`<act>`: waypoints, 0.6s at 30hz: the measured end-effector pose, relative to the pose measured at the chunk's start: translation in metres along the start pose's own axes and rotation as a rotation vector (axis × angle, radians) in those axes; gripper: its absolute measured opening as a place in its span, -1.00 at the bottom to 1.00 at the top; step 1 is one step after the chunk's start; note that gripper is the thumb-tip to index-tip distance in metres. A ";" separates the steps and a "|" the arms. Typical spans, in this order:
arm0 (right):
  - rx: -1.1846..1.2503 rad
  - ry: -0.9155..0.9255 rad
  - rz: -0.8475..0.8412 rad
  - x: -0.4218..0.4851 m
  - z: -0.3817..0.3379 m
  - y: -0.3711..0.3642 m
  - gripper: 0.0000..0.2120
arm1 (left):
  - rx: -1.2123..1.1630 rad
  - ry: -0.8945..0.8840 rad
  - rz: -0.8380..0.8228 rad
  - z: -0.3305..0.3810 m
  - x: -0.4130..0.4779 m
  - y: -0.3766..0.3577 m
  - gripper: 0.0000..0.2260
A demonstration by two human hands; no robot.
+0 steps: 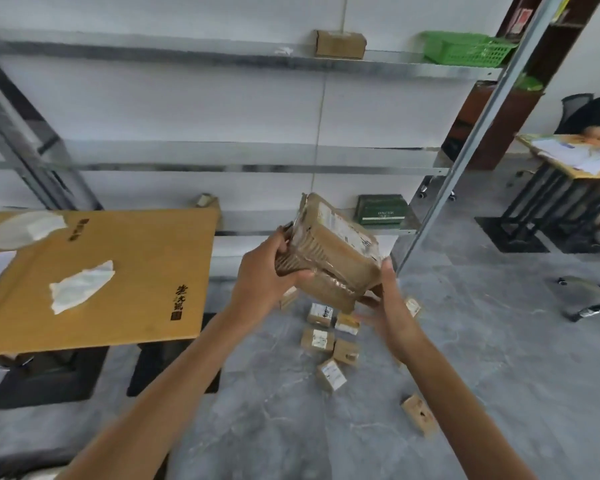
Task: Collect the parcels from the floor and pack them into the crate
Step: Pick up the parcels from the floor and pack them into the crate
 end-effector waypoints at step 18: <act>0.122 0.078 -0.101 -0.176 0.026 -0.267 -0.37 | -0.059 0.179 0.073 -0.062 -0.232 0.265 -0.49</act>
Point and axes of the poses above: each hand's wrist, its own x-axis towards the middle knuckle, its own y-axis out of the back of the hand, z = x × y, the point moved 9 cm from there along x, towards the middle knuckle, and after that the axes turned 14 degrees about -x, right-handed, at the moved point
